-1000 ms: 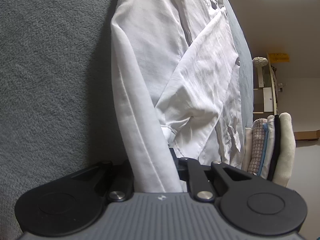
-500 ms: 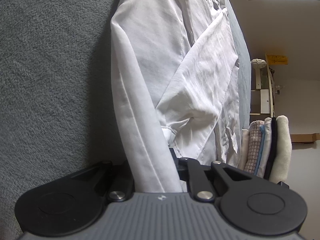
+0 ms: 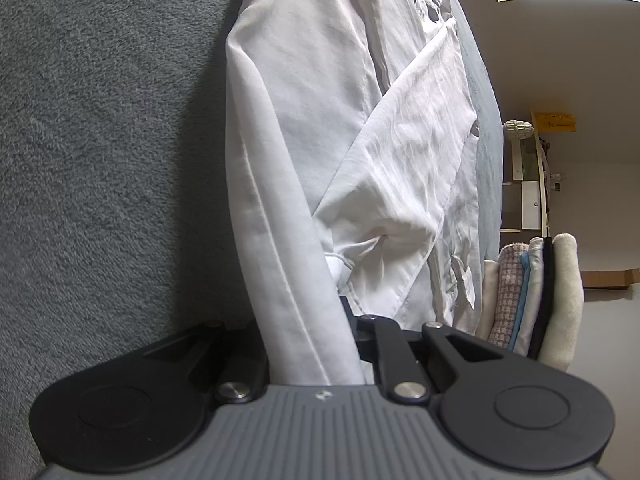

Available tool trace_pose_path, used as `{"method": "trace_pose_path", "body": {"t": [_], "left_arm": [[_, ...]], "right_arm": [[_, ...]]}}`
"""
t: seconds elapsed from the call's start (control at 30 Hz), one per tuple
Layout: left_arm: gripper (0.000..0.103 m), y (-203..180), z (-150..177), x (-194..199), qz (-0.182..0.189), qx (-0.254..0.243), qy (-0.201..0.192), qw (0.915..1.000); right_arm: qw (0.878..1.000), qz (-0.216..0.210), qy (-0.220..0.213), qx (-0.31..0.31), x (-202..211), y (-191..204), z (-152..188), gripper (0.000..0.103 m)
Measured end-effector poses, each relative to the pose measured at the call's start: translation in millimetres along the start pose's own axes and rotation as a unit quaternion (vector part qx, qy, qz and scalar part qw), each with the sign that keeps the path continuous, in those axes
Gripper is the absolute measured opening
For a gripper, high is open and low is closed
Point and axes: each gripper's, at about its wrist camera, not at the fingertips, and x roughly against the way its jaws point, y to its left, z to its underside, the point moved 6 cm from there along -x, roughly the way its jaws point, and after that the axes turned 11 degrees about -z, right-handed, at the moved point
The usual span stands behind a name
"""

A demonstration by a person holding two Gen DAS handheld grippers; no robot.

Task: Fold clothes

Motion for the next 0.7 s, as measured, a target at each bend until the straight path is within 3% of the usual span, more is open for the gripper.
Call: {"method": "trace_pose_path", "body": {"t": [0.1, 0.17, 0.23, 0.3, 0.33, 0.4, 0.43, 0.5, 0.53, 0.57, 0.6, 0.63, 0.67, 0.7], "left_arm": [[0.012, -1.7, 0.5, -0.8, -0.003, -0.002, 0.000, 1.0000], [0.012, -3.3, -1.1, -1.9, -0.004, -0.002, 0.001, 1.0000], [0.012, -6.0, -4.3, -2.0, -0.005, 0.000, 0.002, 1.0000], [0.012, -8.1, -5.7, -3.2, -0.005, 0.003, 0.003, 1.0000], [0.012, -8.8, -5.9, -3.9, -0.004, 0.004, 0.004, 1.0000], [0.012, -10.0, -5.8, -4.6, -0.005, 0.004, 0.005, 1.0000], [0.012, -11.3, -6.6, -4.9, -0.006, 0.003, 0.005, 1.0000], [0.012, -16.4, -11.2, -5.7, -0.009, -0.001, 0.003, 1.0000], [0.012, -19.5, -13.8, -7.1, -0.010, -0.003, 0.001, 0.9999], [0.012, -22.7, -14.7, -8.6, -0.011, -0.003, 0.000, 0.9999], [0.012, -26.7, -15.1, -10.7, -0.011, -0.004, 0.000, 0.9999], [0.012, -29.3, -15.3, -12.1, -0.011, -0.003, 0.000, 0.9999], [0.012, -30.3, -15.4, -12.9, -0.012, -0.002, 0.001, 0.9999], [0.012, -31.3, -15.8, -13.7, -0.012, -0.002, 0.001, 0.9999]], "right_arm": [[0.995, 0.065, -0.027, -0.068, 58.5, -38.7, 23.4, 0.000], [0.984, 0.121, -0.046, -0.119, 106.9, -74.5, 43.5, 0.000], [0.963, 0.186, -0.076, -0.178, 165.0, -113.0, 67.0, 0.000], [0.927, 0.265, -0.116, -0.241, 229.9, -150.4, 97.9, 0.000], [0.902, 0.307, -0.136, -0.271, 262.2, -167.0, 115.1, 0.000], [0.832, 0.413, -0.156, -0.335, 320.4, -196.8, 154.1, 0.000], [0.789, 0.463, -0.155, -0.372, 343.9, -208.3, 174.8, 0.001], [0.692, 0.549, -0.140, -0.447, 382.2, -223.9, 215.5, 0.004], [0.644, 0.575, -0.133, -0.487, 394.7, -227.6, 233.4, 0.019], [0.604, 0.582, -0.137, -0.527, 402.7, -229.7, 249.4, 0.034], [0.581, 0.580, -0.145, -0.552, 405.0, -230.5, 260.8, 0.070], [0.563, 0.577, -0.155, -0.571, 405.4, -230.9, 270.3, 0.083], [0.544, 0.574, -0.165, -0.590, 405.7, -231.3, 279.8, 0.083], [0.537, 0.572, -0.165, -0.598, 403.2, -232.5, 286.1, 0.083]]}}
